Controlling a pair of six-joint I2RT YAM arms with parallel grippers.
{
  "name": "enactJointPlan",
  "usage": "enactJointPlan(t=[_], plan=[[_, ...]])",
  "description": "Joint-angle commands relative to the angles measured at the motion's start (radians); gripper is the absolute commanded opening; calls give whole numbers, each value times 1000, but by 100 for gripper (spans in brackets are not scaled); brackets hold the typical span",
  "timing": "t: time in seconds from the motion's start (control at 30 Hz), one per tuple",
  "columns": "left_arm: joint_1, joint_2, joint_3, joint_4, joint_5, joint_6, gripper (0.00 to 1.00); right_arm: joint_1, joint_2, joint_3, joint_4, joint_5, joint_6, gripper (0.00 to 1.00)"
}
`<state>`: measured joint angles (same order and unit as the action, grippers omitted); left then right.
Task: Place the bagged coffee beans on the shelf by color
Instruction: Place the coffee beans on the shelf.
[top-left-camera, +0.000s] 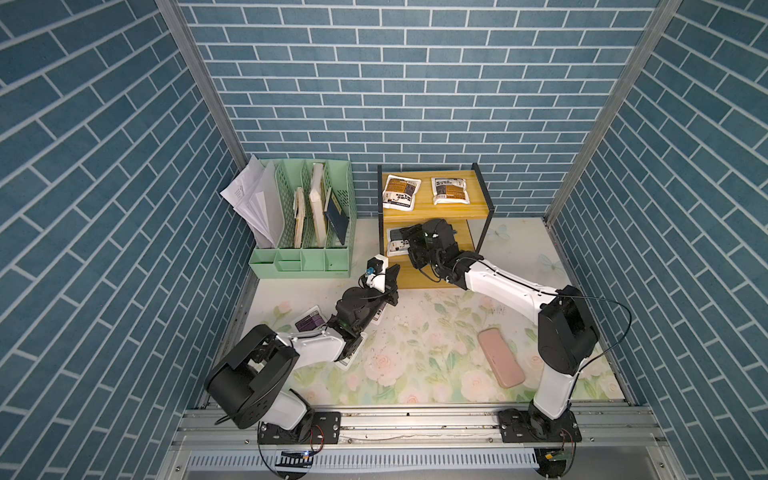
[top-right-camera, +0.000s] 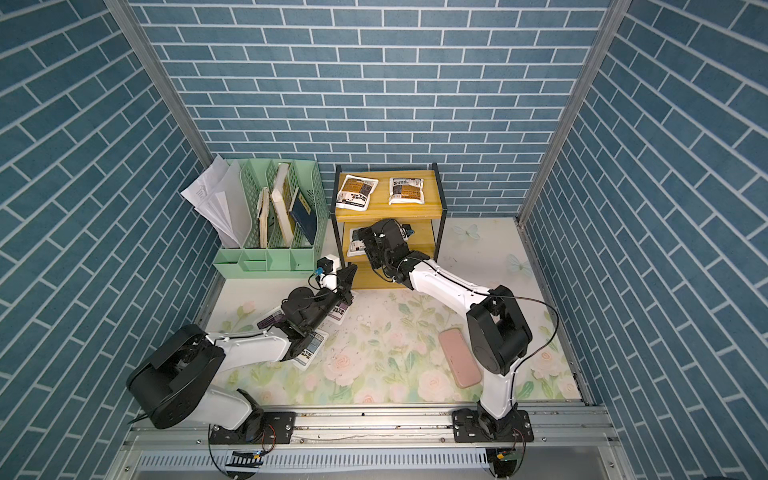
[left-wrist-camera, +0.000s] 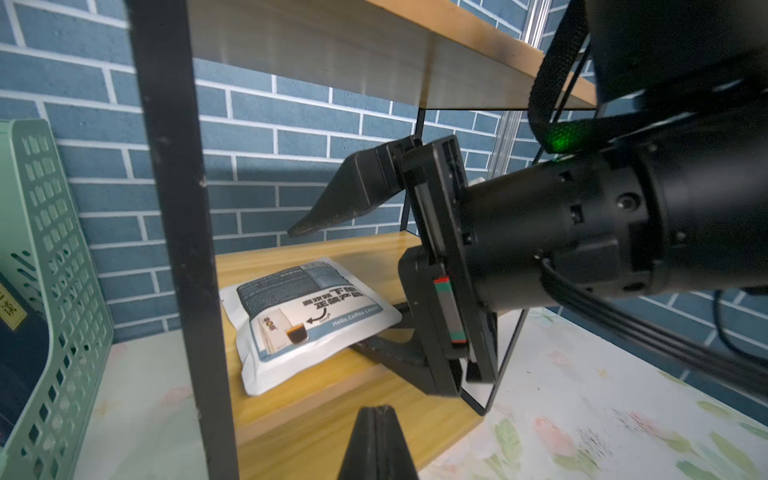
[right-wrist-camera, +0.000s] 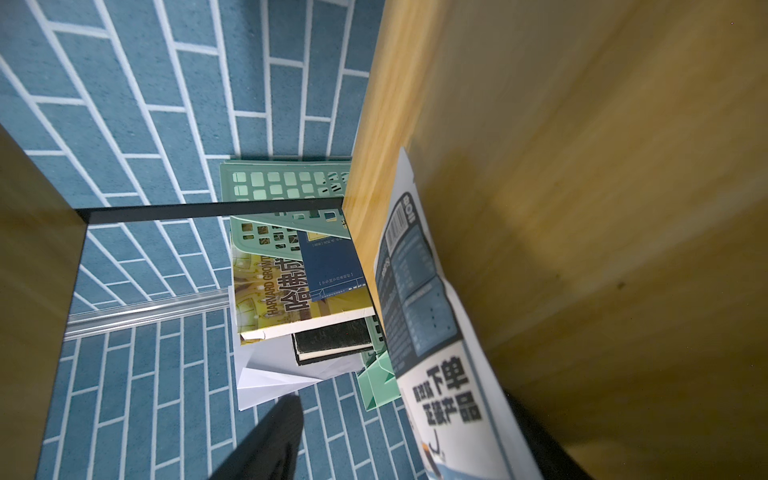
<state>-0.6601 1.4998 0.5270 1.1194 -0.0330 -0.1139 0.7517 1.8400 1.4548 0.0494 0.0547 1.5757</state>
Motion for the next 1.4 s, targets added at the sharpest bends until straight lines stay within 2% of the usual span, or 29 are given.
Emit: enactJointPlan(t=[0.0,0.5,0.93,1.37], plan=[[-7,49,48,51,-26,31,3,0,33,-36,-65,-27,63,74],[-8,182,173,-6,-59,-7,1,-3,41,-42,-51,-47,61,74],[-4,213,225,-86,-79,-21,3,-7,31,-55,-46,-55,61,74],[-3,247,275,-128,-118,-26,3,-6,-50,-126,-96,-77,61,80]])
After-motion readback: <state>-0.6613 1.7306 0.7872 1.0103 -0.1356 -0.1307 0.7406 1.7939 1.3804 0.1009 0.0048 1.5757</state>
